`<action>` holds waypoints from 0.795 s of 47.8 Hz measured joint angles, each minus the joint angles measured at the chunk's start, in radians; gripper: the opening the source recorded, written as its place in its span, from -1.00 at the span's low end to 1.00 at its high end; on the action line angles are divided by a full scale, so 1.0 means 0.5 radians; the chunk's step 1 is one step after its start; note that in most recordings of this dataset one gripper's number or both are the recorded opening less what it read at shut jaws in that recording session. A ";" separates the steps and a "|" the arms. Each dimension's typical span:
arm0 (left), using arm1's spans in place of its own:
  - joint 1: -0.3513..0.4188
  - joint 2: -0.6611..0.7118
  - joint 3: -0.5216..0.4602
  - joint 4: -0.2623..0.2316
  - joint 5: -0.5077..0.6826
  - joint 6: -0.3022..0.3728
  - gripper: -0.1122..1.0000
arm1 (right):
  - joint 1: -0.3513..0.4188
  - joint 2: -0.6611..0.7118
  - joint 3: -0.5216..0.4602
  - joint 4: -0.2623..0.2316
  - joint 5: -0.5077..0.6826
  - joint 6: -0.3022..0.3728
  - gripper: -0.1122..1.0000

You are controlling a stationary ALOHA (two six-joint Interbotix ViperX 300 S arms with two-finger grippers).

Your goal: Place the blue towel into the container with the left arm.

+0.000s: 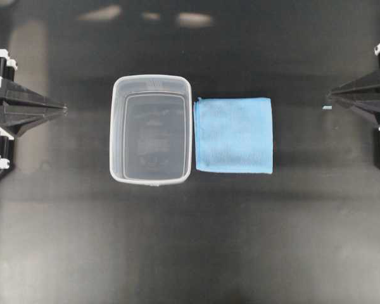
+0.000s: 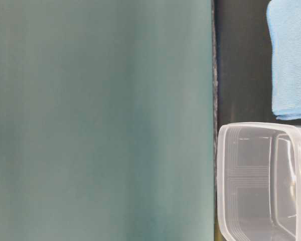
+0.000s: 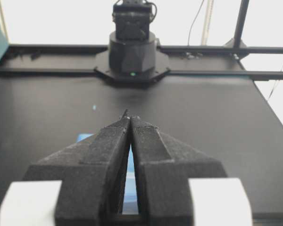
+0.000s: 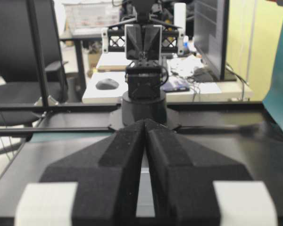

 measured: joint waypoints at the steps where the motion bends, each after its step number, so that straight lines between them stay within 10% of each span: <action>1: 0.000 0.000 0.003 0.000 0.000 -0.003 -0.70 | -0.003 0.000 -0.003 -0.003 0.003 0.000 -0.78; 31: 0.049 0.893 -1.104 0.074 1.316 0.067 -0.79 | 0.000 -0.074 0.003 0.018 0.442 0.175 -0.80; 38: 0.083 1.181 -1.350 0.077 1.555 0.098 -0.78 | -0.006 -0.107 0.000 0.021 0.531 0.175 -0.48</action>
